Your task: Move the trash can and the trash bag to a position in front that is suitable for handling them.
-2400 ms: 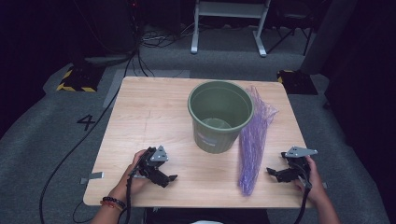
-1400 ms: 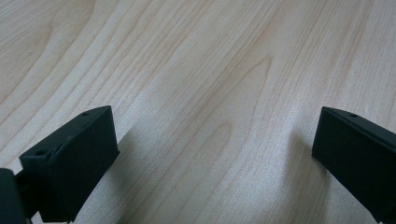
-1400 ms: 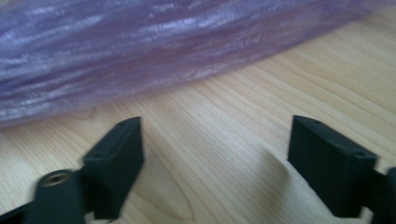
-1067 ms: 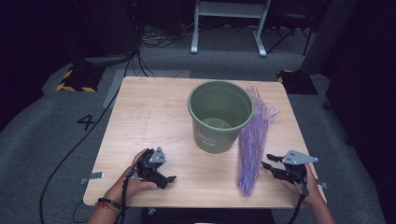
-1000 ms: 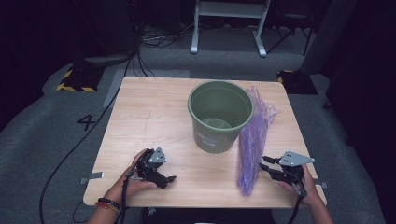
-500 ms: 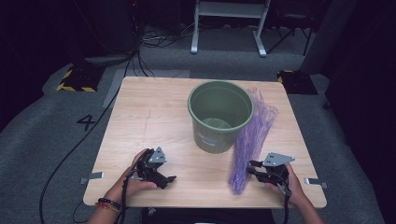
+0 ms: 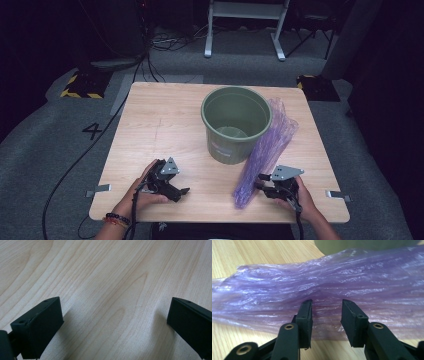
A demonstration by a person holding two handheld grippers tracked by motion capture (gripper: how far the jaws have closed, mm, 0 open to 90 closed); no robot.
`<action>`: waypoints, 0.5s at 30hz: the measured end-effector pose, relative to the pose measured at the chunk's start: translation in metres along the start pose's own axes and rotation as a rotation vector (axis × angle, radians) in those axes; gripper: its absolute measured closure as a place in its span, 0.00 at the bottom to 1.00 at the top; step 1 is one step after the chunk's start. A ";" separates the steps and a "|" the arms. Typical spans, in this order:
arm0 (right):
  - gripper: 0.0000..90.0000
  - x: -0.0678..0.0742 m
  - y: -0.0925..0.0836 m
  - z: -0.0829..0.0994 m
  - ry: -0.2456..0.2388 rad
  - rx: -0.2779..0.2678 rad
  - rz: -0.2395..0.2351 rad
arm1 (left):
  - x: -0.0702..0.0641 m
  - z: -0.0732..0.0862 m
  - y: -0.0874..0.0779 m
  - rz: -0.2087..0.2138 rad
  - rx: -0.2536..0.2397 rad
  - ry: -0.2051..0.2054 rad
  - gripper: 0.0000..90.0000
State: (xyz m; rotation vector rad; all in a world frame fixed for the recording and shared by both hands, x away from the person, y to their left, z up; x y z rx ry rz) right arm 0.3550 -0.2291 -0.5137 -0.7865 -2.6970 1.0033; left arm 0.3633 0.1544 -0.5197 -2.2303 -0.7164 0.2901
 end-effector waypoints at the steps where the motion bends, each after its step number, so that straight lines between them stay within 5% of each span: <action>1: 0.67 0.000 0.000 0.000 0.000 0.000 0.000 | 0.000 0.000 0.000 -0.005 -0.001 -0.004 0.00; 12: 0.55 0.013 0.010 -0.009 -0.031 0.005 -0.013 | -0.010 -0.007 0.004 -0.024 0.002 -0.022 0.02; 15: 0.49 0.014 0.010 -0.010 -0.026 0.010 -0.003 | -0.015 -0.010 0.005 -0.021 -0.006 -0.025 0.13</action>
Point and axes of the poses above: each handheld gripper's, and its own axes: y roughly forward along the jaws, z roughly out of its underside, x roughly to its left, the point moved 2 cm from there along y, roughly forward along the jaws, and after that the axes turned 2 degrees about -z, right-handed, at the moved point
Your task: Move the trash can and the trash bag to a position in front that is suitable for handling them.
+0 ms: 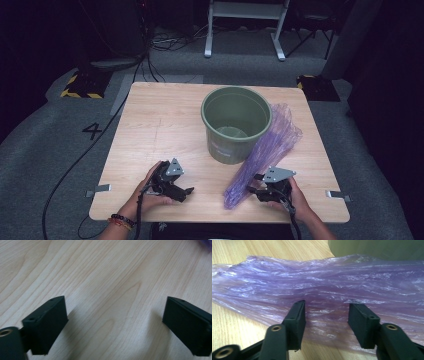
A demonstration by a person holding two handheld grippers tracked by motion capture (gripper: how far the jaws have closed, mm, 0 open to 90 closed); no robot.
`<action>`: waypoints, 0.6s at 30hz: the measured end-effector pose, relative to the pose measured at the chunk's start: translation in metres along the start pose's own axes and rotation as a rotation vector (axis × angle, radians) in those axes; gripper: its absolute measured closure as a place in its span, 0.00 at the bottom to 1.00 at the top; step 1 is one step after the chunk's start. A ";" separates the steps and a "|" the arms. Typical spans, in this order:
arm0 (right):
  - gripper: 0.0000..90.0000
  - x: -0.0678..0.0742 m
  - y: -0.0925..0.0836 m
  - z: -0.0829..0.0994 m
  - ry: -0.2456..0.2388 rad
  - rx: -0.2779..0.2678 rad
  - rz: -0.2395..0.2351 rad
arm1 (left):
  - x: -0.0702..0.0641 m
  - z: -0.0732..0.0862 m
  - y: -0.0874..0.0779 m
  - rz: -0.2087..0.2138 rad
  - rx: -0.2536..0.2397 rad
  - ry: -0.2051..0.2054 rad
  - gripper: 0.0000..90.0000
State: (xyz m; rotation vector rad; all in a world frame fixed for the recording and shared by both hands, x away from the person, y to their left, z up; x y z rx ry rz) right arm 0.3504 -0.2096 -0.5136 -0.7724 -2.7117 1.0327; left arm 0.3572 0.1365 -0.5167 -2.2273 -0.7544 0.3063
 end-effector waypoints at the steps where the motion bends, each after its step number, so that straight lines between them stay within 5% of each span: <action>1: 0.43 0.000 0.000 0.000 -0.004 0.003 0.003 | -0.002 -0.002 0.000 0.002 -0.004 0.003 0.19; 11: 0.41 0.000 0.001 0.000 0.023 -0.003 0.003 | -0.035 -0.028 0.009 0.088 -0.042 0.089 0.17; 18: 0.41 0.000 0.005 -0.003 0.025 -0.005 0.004 | -0.051 -0.043 0.014 0.110 -0.072 0.129 0.19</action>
Point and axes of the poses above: each handheld gripper's, and its own axes: y roughly forward along the jaws, z roughly out of its underside, x roughly to its left, the point moved 2 cm from there along y, roughly forward along the jaws, and after that the axes turned 2 degrees about -z, right-handed, at the moved point
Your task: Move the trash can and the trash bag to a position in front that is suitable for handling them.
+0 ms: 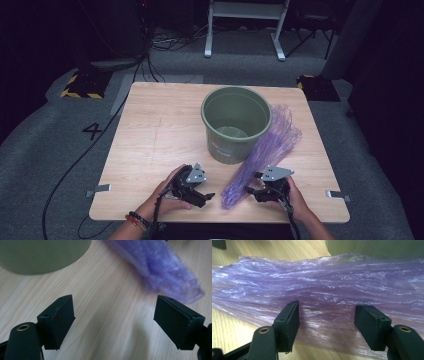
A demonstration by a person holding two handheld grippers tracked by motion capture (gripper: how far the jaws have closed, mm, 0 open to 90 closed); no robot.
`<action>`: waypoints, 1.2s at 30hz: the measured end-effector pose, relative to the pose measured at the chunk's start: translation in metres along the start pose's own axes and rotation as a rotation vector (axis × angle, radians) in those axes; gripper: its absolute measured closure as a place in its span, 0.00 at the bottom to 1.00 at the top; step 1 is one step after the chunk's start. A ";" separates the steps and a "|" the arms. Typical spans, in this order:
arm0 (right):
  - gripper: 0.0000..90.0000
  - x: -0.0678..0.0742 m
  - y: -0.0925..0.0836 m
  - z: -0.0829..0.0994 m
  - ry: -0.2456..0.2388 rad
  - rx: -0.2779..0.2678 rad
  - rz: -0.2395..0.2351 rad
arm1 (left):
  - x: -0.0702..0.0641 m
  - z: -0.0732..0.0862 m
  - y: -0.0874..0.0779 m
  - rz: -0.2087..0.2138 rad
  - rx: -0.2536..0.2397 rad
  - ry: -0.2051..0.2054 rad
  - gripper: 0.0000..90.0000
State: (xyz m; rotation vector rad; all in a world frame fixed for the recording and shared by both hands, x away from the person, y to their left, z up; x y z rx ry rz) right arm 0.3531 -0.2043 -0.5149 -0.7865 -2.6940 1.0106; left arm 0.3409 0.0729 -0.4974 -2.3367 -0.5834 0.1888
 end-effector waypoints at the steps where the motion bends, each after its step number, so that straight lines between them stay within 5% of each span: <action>1: 0.41 0.000 0.001 -0.001 0.001 0.000 0.000 | -0.002 -0.003 0.001 0.007 -0.009 0.006 0.19; 5: 0.41 0.002 0.004 -0.003 0.001 0.000 -0.002 | -0.009 -0.013 0.007 0.024 -0.033 0.014 0.20; 17: 0.40 0.001 0.004 -0.003 0.002 -0.002 0.003 | -0.028 -0.024 0.037 0.070 0.025 0.075 0.25; 21: 0.39 0.001 0.004 -0.003 0.003 -0.002 0.009 | -0.034 -0.026 0.046 0.074 0.059 0.100 0.38; 27: 0.39 0.001 0.003 -0.002 0.007 -0.004 0.019 | -0.035 -0.027 0.049 0.114 0.033 0.104 0.61; 36: 0.37 0.000 0.002 -0.001 0.010 -0.002 0.025 | -0.032 -0.025 0.047 0.136 0.029 0.119 0.71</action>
Point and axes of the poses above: each handheld gripper's, and its own axes: y roughly forward along the jaws, z roughly out of its underside, x roughly to its left, the point moved 2 cm from there along y, roughly forward along the jaws, and after that the axes turned 2 degrees about -z, right-handed, at the moved point
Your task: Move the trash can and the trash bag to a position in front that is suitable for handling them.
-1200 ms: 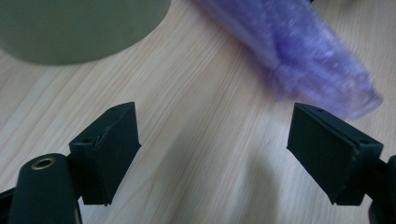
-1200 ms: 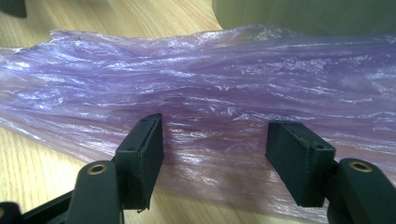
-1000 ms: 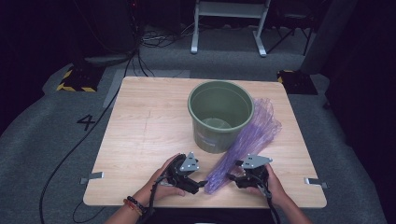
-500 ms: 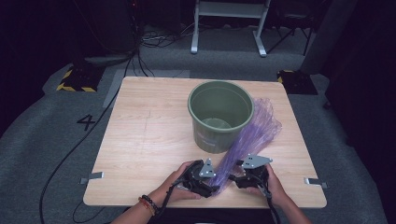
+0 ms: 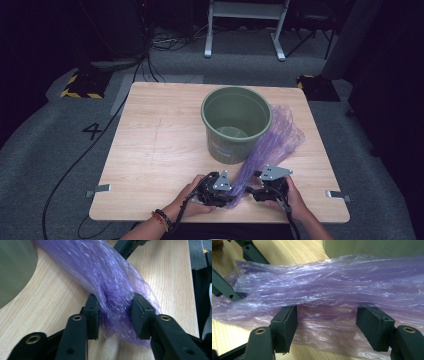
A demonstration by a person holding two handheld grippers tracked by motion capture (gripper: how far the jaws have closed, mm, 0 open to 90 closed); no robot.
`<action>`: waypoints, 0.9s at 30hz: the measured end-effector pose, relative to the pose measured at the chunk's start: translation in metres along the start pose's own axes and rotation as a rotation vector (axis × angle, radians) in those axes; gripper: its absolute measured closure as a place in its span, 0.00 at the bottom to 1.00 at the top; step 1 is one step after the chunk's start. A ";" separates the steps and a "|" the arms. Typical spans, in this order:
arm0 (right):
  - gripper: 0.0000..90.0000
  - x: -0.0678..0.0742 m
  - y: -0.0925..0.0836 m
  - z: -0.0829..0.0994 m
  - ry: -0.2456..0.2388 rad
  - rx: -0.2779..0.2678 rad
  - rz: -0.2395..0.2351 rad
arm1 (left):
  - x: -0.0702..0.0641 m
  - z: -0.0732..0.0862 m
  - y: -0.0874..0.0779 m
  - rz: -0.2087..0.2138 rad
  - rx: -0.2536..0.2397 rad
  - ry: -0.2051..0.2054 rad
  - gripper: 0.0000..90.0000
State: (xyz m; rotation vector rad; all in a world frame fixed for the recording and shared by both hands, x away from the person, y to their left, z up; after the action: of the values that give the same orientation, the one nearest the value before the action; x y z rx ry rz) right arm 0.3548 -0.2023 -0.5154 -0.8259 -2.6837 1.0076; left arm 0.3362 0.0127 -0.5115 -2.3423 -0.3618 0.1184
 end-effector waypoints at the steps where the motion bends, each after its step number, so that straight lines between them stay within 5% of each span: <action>1: 0.37 0.000 0.000 0.000 0.000 0.000 0.001 | 0.000 0.000 0.000 0.001 0.000 0.000 0.72; 10: 0.35 -0.013 -0.017 0.010 0.029 -0.026 0.007 | 0.007 0.005 -0.008 0.000 0.024 -0.002 0.79; 27: 0.39 -0.068 -0.076 0.038 0.193 -0.112 0.235 | 0.037 0.041 -0.045 -0.007 0.035 -0.011 0.77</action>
State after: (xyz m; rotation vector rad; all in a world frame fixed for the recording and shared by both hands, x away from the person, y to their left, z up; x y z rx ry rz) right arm 0.3656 -0.3084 -0.4924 -1.2176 -2.5398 0.7798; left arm 0.3543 0.0815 -0.5085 -2.3068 -0.3708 0.1336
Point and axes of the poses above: each handheld gripper's, and its own axes: y roughly forward along the jaws, z roughly out of its underside, x roughly to its left, the point moved 2 cm from there along y, roughly forward along the jaws, and after that the axes turned 2 degrees about -z, right-handed, at the moved point
